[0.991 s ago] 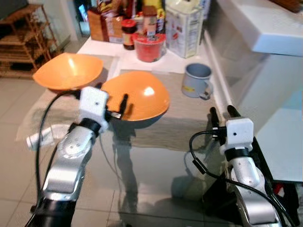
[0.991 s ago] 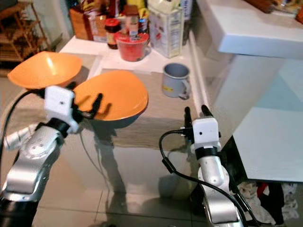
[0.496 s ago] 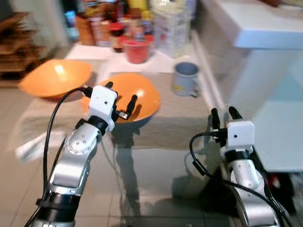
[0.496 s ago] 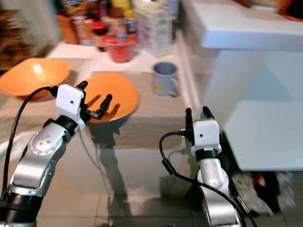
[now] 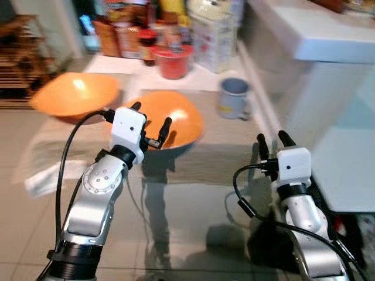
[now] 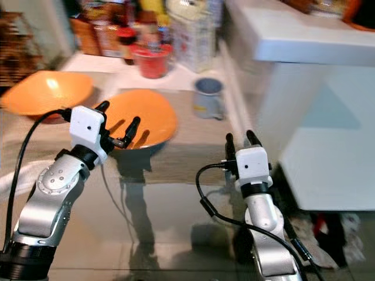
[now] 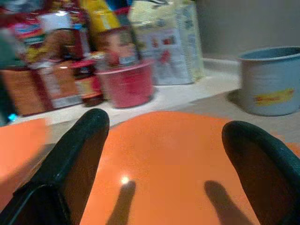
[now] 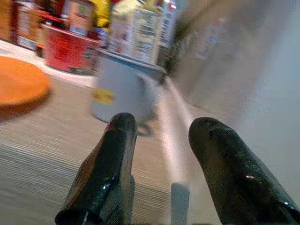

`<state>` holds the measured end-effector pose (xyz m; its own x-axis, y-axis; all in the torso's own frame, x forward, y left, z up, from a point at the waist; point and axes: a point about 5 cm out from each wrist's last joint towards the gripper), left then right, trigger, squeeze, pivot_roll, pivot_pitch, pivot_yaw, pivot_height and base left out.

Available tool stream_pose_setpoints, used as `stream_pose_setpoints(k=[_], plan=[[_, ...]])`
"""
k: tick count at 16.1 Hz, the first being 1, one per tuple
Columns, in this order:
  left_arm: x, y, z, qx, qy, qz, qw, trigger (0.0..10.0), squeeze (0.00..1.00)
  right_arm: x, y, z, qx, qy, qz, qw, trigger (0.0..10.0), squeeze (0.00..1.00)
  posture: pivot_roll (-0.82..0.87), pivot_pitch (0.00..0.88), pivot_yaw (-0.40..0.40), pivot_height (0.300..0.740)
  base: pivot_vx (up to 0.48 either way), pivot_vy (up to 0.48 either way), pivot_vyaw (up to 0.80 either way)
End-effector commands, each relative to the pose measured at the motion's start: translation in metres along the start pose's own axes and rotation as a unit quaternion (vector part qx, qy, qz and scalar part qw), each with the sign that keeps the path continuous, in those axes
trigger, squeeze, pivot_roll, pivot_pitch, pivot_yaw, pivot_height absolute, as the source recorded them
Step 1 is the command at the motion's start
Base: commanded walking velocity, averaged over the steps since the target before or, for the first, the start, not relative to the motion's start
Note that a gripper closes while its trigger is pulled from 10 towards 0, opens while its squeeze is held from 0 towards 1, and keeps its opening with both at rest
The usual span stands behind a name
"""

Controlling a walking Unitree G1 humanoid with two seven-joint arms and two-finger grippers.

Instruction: Setting the table

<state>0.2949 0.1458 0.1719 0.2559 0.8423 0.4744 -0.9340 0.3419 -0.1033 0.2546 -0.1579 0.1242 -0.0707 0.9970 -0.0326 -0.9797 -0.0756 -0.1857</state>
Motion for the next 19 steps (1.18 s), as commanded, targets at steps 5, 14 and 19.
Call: stream_pose_setpoints(k=[5, 14, 19], plan=[[0.006, -0.004, 0.010, 0.009, 0.037, 0.019, 0.999, 10.0, 0.00, 0.008, 0.000, 0.001, -0.004, -0.002, 0.023, 1.000, 10.0, 0.00, 0.03, 0.000, -0.011, 0.740, 0.000, 0.192, 0.00], [-0.004, -0.012, -0.004, 0.109, 0.355, -0.016, 0.928, 10.0, 0.00, 0.011, -0.001, 0.000, -0.002, -0.004, 0.035, 0.999, 10.0, 0.00, 0.04, 0.000, -0.019, 0.740, 0.000, 0.000, 0.00], [-0.007, -0.025, 0.010, 0.108, 0.442, -0.043, 0.889, 10.0, 0.00, 0.013, -0.002, 0.000, -0.002, -0.004, 0.038, 0.999, 10.0, 0.00, 0.03, 0.000, -0.008, 0.740, 0.000, 0.000, 0.00]])
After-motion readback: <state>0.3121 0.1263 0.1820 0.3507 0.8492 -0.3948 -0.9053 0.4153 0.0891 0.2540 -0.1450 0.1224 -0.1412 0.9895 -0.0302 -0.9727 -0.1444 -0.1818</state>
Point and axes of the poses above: a point about 5 cm out from each wrist's last joint towards the gripper, its own y axis pointing back from the gripper into the wrist, its own z axis along the axis of the wrist's last joint, x = y × z, and after that the axes turned 15 degrees about -y, right-handed
